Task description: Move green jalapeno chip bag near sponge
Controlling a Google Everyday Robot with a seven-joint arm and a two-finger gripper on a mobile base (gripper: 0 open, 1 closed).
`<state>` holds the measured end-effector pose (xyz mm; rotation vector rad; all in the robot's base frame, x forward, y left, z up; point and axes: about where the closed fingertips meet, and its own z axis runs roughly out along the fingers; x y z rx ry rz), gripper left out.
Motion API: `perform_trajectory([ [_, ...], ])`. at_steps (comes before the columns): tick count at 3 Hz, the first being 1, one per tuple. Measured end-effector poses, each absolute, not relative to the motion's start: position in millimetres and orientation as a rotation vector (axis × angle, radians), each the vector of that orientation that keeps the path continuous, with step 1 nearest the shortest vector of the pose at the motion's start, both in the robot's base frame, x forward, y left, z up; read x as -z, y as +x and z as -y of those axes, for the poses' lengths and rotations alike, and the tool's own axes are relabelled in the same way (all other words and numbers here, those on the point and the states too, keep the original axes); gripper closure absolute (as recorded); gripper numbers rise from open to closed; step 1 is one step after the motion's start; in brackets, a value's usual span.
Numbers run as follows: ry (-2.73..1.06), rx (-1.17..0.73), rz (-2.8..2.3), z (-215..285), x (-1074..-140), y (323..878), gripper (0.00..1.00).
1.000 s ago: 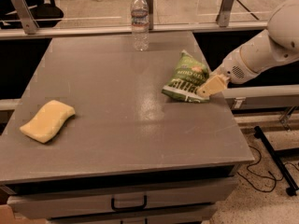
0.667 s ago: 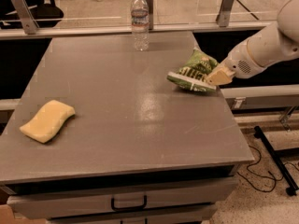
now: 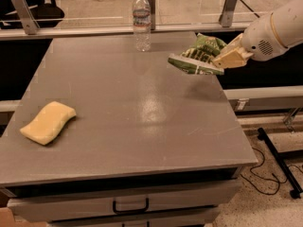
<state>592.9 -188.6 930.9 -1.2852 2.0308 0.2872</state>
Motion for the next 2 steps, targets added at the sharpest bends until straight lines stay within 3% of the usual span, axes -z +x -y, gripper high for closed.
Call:
perform_trajectory([
  [1, -1.286, -0.287, -2.031, 188, -931, 593, 1.00],
  [2, -1.410, -0.314, -1.943, 141, -922, 583, 1.00],
])
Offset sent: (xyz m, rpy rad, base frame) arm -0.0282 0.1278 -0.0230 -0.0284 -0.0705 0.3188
